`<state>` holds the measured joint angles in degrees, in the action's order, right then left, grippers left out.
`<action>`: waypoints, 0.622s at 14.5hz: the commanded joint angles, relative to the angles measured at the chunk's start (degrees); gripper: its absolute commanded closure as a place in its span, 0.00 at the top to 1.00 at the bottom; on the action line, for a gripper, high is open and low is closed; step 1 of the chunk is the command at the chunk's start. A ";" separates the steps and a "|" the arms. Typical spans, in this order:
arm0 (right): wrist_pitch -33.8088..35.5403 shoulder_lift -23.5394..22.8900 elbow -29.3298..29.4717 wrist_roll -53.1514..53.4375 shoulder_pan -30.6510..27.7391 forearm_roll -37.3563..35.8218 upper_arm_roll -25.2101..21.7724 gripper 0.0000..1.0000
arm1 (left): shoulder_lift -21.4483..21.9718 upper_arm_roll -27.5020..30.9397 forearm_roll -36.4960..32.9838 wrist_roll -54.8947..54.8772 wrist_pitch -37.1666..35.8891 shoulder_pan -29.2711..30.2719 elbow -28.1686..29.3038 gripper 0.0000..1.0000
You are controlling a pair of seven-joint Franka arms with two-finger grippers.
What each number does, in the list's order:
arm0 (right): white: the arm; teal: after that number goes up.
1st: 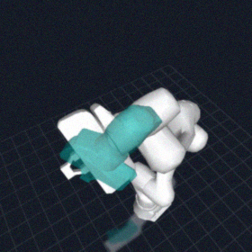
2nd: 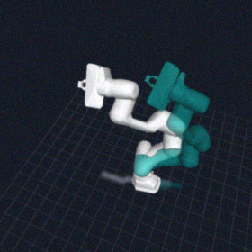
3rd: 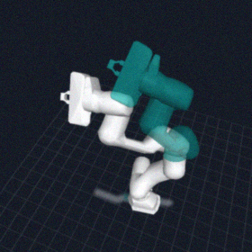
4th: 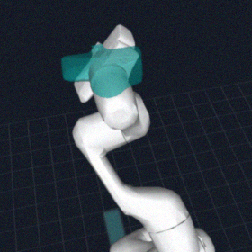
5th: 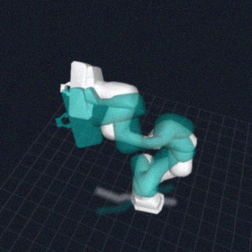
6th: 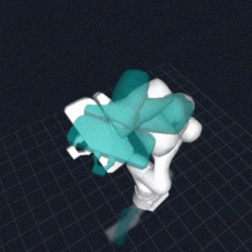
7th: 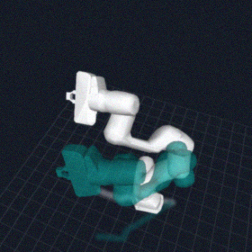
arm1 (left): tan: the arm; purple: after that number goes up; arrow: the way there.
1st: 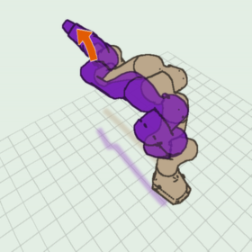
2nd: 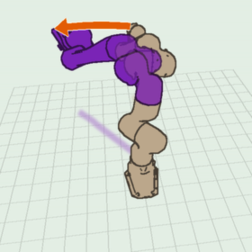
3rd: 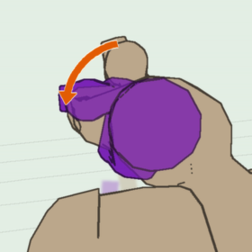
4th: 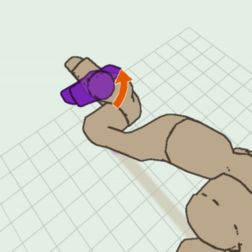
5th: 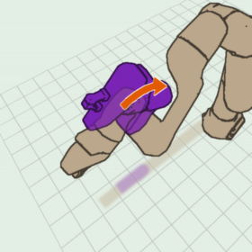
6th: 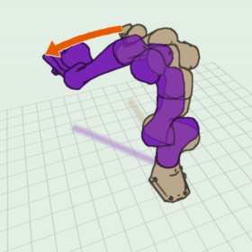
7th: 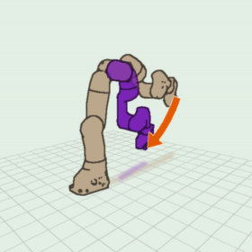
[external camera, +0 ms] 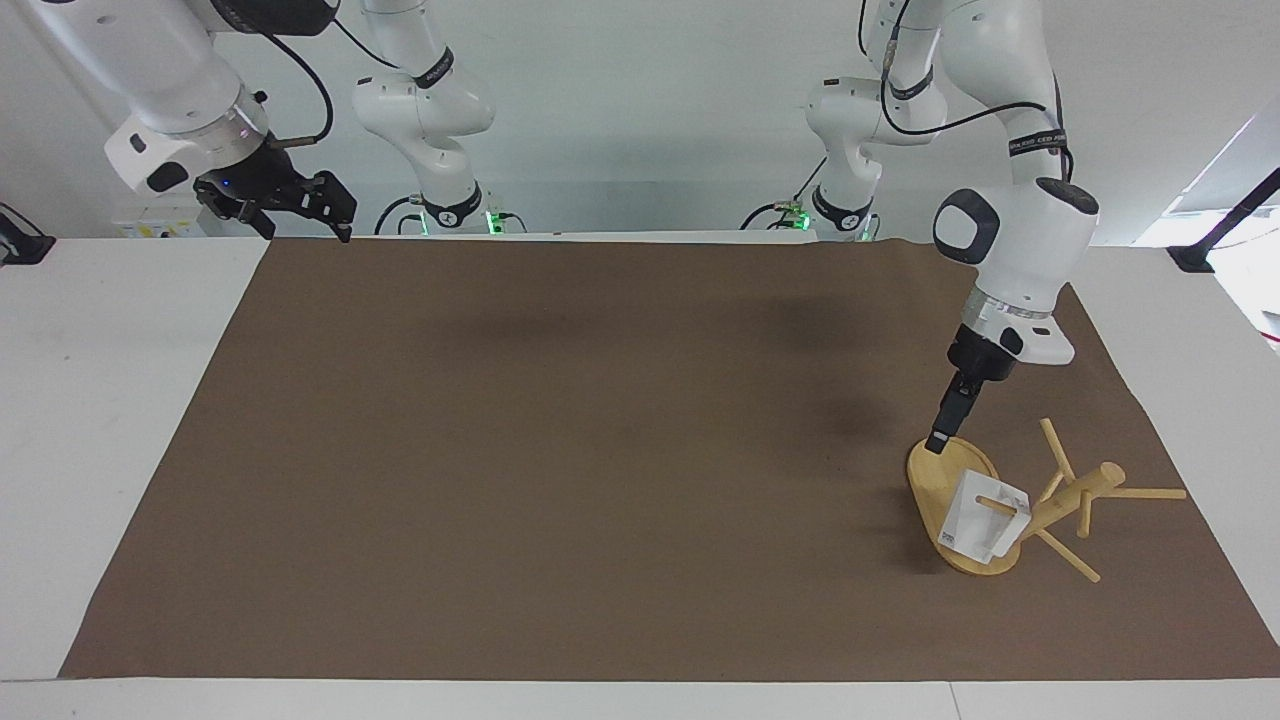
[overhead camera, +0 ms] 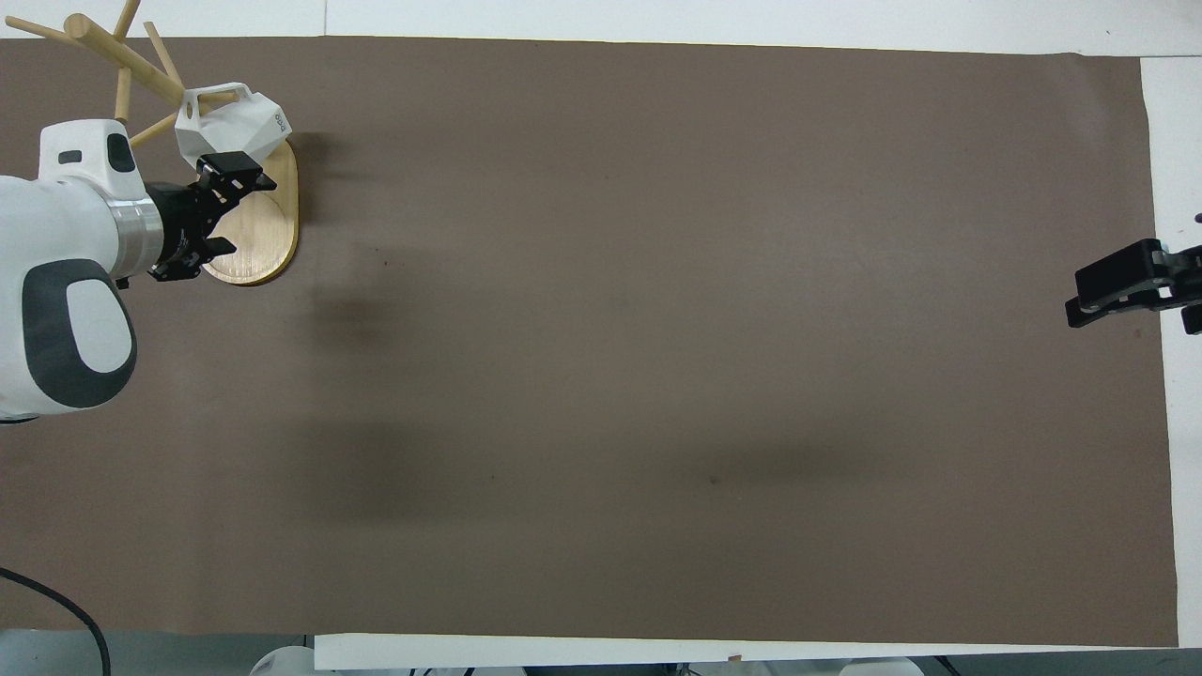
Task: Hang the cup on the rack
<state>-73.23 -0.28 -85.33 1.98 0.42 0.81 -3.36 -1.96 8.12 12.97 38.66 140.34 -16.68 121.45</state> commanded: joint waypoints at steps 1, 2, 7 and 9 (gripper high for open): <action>-0.86 1.68 -2.20 0.22 -0.51 -0.28 0.02 1.00 | 0.73 -0.03 -6.89 -6.02 -18.55 2.08 -7.95 1.00; -0.86 1.68 -2.21 0.22 -0.33 -0.28 0.11 1.00 | 0.64 -0.03 -7.08 -10.58 -23.92 2.35 -10.68 1.00; -0.86 1.68 -2.21 0.22 -0.51 -0.28 0.20 1.00 | 0.64 0.14 -8.83 -30.45 -45.73 6.83 -23.34 1.00; -0.86 1.68 -2.21 0.31 -0.25 -0.28 0.20 1.00 | 0.55 -0.03 -12.77 -36.35 -50.67 7.19 -26.51 1.00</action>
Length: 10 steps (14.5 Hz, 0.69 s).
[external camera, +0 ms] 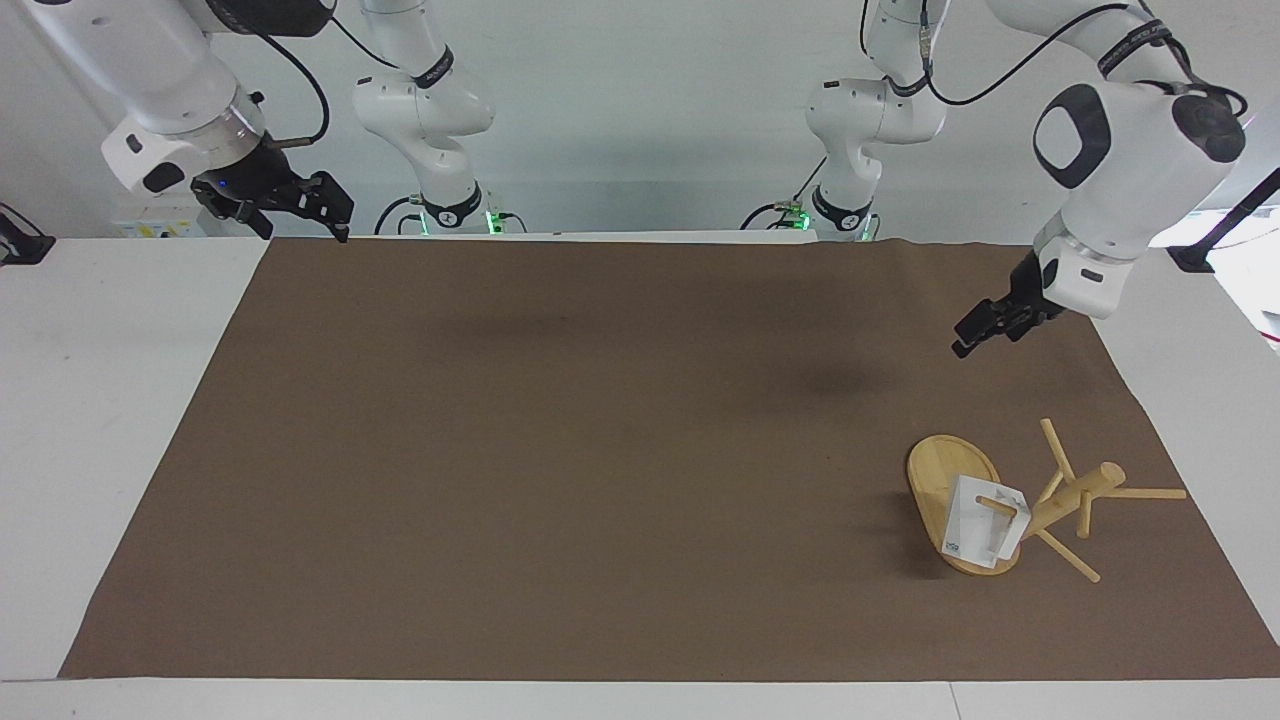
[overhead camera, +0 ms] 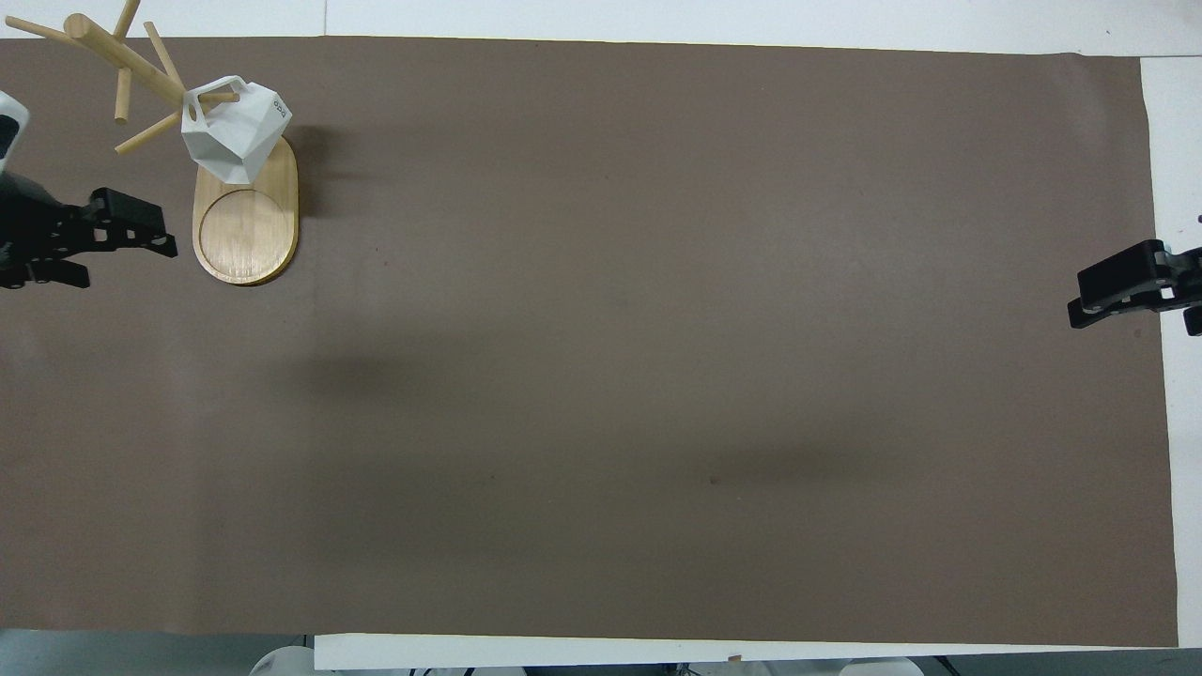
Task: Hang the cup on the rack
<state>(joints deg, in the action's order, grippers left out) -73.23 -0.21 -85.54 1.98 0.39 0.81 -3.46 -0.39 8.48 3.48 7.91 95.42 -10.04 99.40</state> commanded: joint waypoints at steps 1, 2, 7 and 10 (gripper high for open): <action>-0.86 1.79 -2.17 0.31 0.05 -0.63 0.30 1.00 | -1.02 -0.40 -4.27 -7.10 -8.39 0.37 -5.96 1.00; -1.47 1.70 -2.09 0.31 0.14 -0.90 0.30 1.00 | -0.75 -0.48 -4.28 -7.47 -10.85 0.28 -7.37 1.00; -4.73 1.17 -1.47 -0.13 0.14 -2.39 0.39 1.00 | -1.10 -0.66 -4.01 -10.53 -20.01 0.28 -15.11 1.00; -4.73 1.17 -1.39 -0.22 0.14 -2.57 0.47 1.00 | -0.75 -1.01 -4.10 -11.07 -20.19 0.11 -15.29 1.00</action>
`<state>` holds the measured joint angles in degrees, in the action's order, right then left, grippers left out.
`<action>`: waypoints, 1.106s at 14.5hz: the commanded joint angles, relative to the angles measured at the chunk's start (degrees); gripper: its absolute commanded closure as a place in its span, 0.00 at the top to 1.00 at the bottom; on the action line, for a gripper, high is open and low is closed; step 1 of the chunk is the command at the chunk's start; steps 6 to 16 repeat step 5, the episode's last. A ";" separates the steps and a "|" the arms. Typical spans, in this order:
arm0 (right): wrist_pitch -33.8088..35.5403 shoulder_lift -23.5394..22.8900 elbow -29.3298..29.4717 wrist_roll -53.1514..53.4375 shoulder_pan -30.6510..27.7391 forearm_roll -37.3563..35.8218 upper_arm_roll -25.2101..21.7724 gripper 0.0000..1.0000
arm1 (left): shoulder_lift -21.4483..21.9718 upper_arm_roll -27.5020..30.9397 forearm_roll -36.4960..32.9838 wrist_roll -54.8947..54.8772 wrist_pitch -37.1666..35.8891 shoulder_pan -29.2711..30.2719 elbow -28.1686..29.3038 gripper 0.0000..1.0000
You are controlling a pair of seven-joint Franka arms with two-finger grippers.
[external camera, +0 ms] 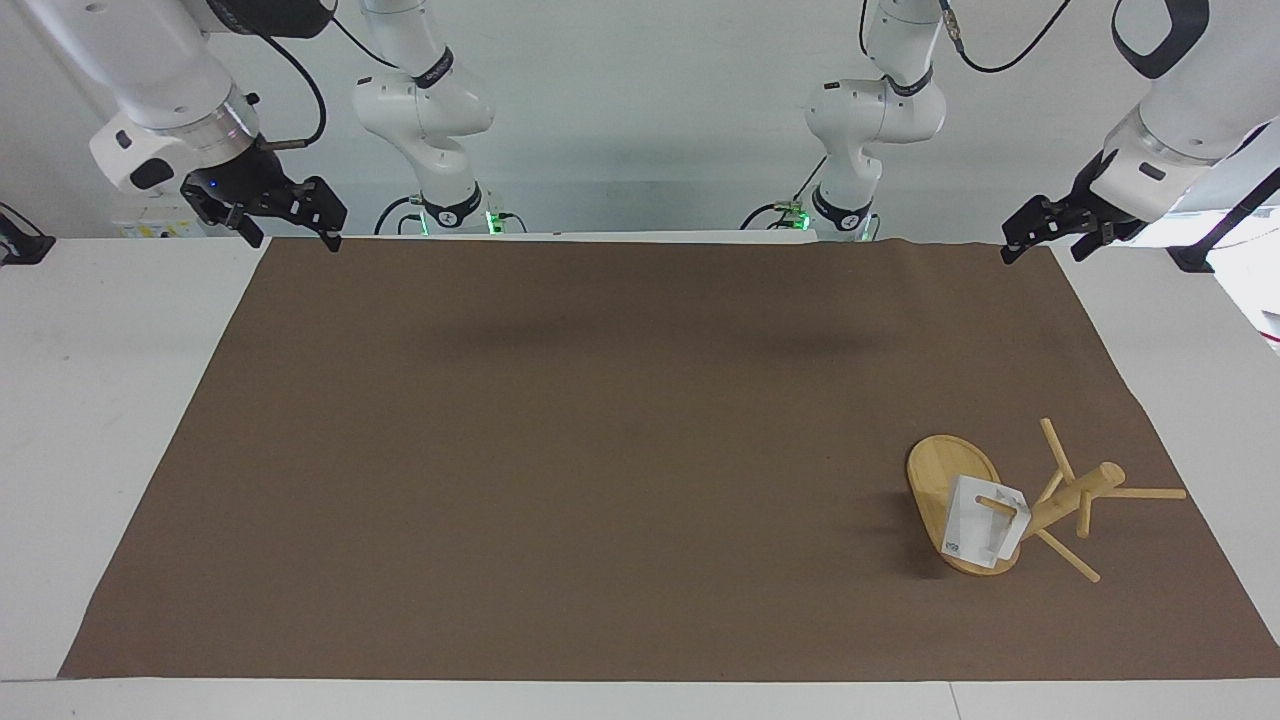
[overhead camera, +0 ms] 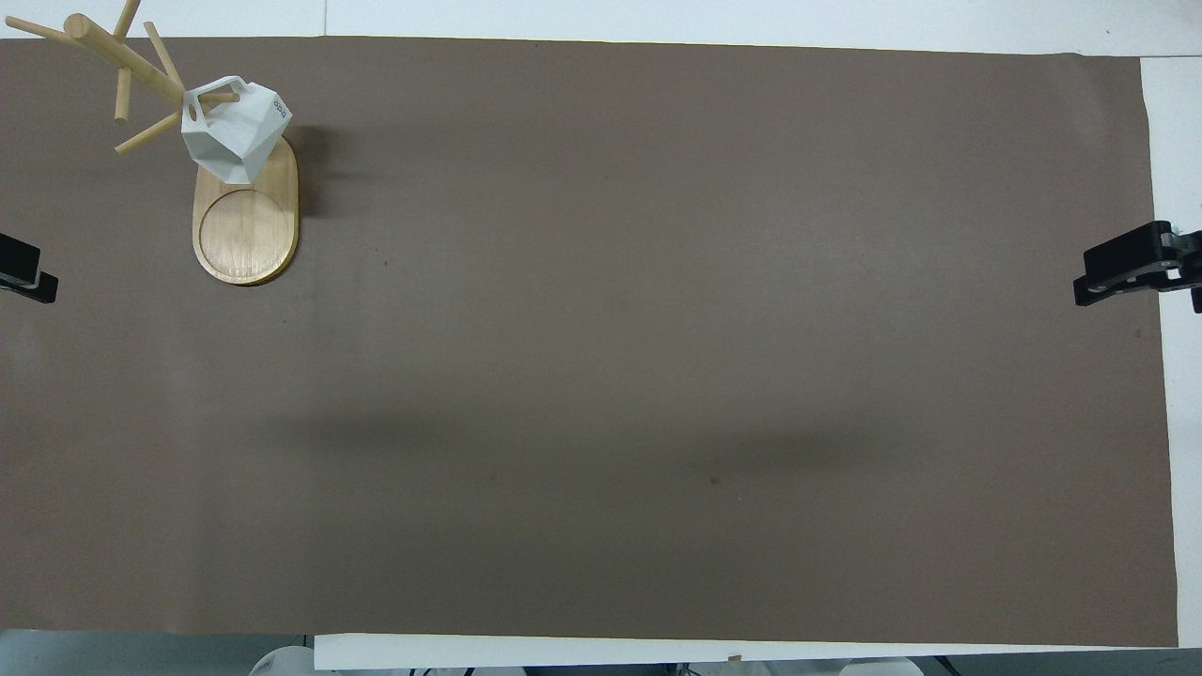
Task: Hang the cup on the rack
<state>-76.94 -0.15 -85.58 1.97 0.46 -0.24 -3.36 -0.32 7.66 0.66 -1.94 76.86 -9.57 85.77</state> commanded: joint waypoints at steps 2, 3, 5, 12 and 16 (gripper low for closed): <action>-1.02 1.12 -1.26 -0.39 -0.02 -1.35 0.46 1.00 | -0.56 -0.19 -1.10 -1.23 -1.37 -0.37 -1.66 1.00; -0.76 1.21 -1.52 -0.39 -0.55 -1.26 0.46 1.00 | -0.30 -0.19 -1.10 -1.23 -0.84 -0.37 -1.57 1.00; -0.58 1.47 -2.05 -0.48 -0.99 -0.91 0.11 1.00 | -0.21 -0.19 -1.01 -1.23 -0.31 -0.45 -1.48 1.00; -0.58 1.47 -2.05 -0.48 -0.99 -0.91 0.11 1.00 | -0.21 -0.19 -1.01 -1.23 -0.31 -0.45 -1.48 1.00; -0.58 1.47 -2.05 -0.48 -0.99 -0.91 0.11 1.00 | -0.21 -0.19 -1.01 -1.23 -0.31 -0.45 -1.48 1.00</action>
